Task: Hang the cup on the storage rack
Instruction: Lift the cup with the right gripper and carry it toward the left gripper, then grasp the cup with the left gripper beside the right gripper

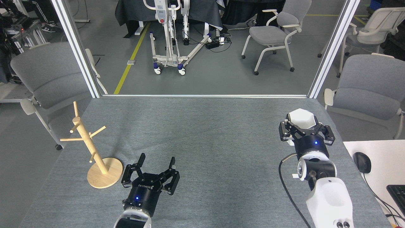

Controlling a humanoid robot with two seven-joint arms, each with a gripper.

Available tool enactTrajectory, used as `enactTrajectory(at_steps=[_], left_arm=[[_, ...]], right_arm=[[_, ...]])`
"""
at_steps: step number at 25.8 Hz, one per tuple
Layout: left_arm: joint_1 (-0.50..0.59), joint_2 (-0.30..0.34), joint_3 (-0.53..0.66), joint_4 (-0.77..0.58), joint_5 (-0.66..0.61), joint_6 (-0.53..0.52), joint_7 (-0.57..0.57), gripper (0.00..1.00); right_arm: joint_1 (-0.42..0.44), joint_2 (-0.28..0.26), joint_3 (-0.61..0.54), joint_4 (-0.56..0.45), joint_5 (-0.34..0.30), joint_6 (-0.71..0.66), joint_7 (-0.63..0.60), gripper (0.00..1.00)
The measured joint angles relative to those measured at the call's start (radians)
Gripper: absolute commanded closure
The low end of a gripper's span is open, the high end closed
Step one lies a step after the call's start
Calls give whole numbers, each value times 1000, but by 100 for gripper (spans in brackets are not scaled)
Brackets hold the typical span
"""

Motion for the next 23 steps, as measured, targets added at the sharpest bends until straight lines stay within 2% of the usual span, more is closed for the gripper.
enactTrajectory(at_steps=[5, 9, 12, 17, 23], left_arm=[[7, 20, -80, -18, -29, -125, 1, 1], [-26, 30, -162, -27, -113, -168, -8, 1], [-94, 31, -215, -9, -147, -181, -24, 1], [-216, 27, -244, 44, -160, -233, -44, 1], [-296, 23, -250, 142, -162, -334, -50, 1]], right_arm=[[-37, 29, 215, -191, 32, 314, 156, 53], [-73, 57, 403, -223, 102, 551, 221, 53], [-82, 88, 515, -220, 156, 678, 268, 53], [-84, 127, 610, -202, 240, 755, 356, 54], [-87, 152, 639, -187, 260, 766, 421, 53]])
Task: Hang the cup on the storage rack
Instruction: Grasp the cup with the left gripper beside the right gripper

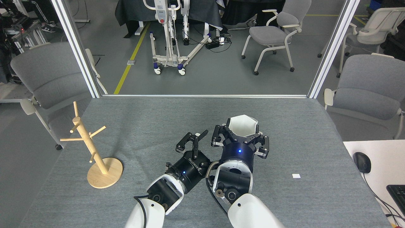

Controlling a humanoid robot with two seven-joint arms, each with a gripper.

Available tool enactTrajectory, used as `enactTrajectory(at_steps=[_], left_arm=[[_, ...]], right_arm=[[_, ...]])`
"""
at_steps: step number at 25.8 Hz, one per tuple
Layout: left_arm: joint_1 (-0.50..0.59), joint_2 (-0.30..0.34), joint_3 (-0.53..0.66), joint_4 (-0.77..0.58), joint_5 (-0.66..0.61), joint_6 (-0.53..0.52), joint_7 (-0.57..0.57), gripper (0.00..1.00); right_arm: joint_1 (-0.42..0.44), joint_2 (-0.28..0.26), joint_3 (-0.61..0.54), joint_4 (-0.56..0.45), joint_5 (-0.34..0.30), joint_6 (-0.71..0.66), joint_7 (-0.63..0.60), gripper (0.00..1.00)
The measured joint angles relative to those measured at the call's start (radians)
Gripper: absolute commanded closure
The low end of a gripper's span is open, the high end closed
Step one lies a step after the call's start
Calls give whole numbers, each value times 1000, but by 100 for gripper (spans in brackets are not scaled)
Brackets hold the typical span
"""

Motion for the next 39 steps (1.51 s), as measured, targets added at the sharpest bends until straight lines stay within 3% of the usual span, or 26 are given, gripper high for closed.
enactTrajectory(at_steps=[12, 26, 28, 30, 31, 32, 33, 36, 39], left_arm=[[-87, -45, -15, 159, 7, -98, -7, 1], [-178, -59, -16, 267, 93, -107, -107, 2], [-182, -59, -16, 274, 106, -104, -110, 14], [-186, -59, -17, 279, 113, -104, -110, 38], [-186, -59, -18, 281, 114, -105, -110, 58], [-186, -59, -18, 283, 116, -108, -110, 85], [-187, -59, -19, 284, 117, -108, -110, 100], [-180, -57, -18, 284, 118, -112, -133, 100], [-174, -55, -14, 285, 124, -114, -152, 100]], right_arm=[[0, 18, 18, 4, 1, -9, 24, 53], [9, 65, 54, 37, 3, 5, 22, 55], [11, 77, 49, 43, 3, 7, 19, 55], [12, 89, 31, 46, 3, 9, 17, 55], [13, 92, 27, 46, 3, 9, 16, 55], [13, 96, 23, 47, 3, 12, 16, 55], [13, 100, 20, 47, 3, 22, 16, 53], [14, 108, 17, 50, 3, 28, 25, 46], [14, 112, 17, 56, 2, 28, 29, 21]])
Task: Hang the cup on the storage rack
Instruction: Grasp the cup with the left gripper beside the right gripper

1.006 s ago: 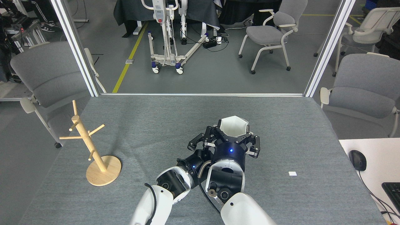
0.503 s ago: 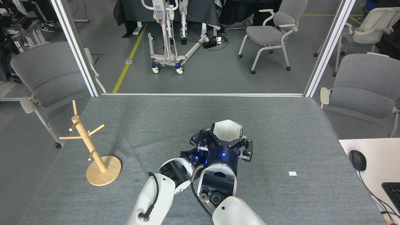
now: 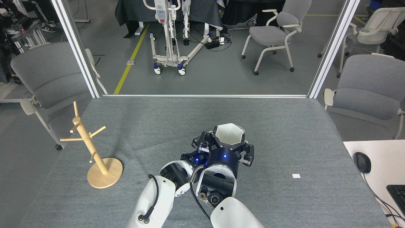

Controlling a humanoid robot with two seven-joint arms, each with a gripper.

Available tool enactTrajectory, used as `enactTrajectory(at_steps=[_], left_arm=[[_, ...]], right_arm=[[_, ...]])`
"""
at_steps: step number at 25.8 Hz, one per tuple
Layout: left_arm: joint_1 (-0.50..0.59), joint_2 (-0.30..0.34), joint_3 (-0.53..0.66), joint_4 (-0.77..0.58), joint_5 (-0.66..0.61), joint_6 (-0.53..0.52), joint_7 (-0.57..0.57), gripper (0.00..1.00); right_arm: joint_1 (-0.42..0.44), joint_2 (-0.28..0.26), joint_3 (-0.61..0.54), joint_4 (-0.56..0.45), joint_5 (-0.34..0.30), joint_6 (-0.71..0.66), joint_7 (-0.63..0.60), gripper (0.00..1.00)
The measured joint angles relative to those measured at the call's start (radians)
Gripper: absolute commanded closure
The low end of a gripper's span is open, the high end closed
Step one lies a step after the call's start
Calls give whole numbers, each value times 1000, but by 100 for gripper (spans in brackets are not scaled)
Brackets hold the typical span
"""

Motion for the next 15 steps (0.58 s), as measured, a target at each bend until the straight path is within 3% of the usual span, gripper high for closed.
enactTrajectory(at_steps=[1, 2, 11, 13, 15], left_arm=[[1, 0, 1, 0, 2, 0, -4, 100], [2, 0, 2, 1, 3, -1, -9, 100], [4, 6, 17, 0, 7, -26, -22, 100], [5, 7, 21, 0, 7, -27, -27, 100], [14, 8, 23, 2, 5, -56, -57, 100]], right_arm=[[0, 0, 0, 2, 0, 0, 2, 6], [0, 0, 0, 4, 0, 0, 7, 1], [11, 2, 34, 23, -9, 0, -116, 2], [13, 2, 36, 23, -12, -2, -173, 2], [12, 3, 38, 21, -13, -35, -306, 2]])
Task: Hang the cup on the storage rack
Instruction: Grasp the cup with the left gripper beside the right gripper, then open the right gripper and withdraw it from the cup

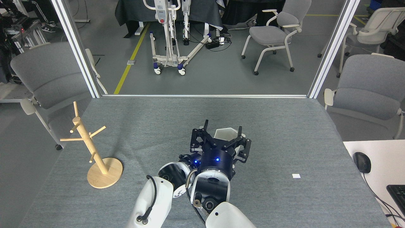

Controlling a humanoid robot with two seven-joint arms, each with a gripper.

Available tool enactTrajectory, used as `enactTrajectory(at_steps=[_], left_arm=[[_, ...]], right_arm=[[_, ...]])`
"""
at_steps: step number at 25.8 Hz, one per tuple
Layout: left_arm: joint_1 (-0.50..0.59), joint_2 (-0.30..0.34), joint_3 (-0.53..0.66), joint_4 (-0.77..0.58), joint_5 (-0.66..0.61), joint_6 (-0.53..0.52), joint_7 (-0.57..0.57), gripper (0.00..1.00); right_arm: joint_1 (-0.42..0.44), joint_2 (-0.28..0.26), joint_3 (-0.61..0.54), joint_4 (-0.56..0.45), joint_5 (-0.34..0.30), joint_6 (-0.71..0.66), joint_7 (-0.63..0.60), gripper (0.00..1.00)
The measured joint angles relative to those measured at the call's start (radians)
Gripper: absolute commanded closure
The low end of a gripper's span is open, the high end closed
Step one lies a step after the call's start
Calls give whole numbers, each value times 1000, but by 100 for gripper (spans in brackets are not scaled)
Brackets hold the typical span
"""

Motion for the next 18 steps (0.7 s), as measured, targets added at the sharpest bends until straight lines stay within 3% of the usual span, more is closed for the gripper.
enactTrajectory(at_steps=[5, 10, 14, 16, 18], left_arm=[[11, 4, 4, 14, -3, -5, 20, 100], [67, 20, 12, -13, -7, -1, 30, 100], [171, 86, 58, -136, -10, 58, 33, 100], [241, 129, 93, -225, -11, 84, 32, 100], [331, 168, 154, -326, -11, 93, 34, 100]], right_arm=[[2, -2, -29, -5, -8, -36, -178, 2], [1, -26, -168, -9, -45, -145, -302, 2], [50, -131, -437, -3, -197, -466, -370, 2], [118, -196, -584, 15, -282, -683, -439, 2], [204, -247, -709, 47, -325, -849, -502, 2]])
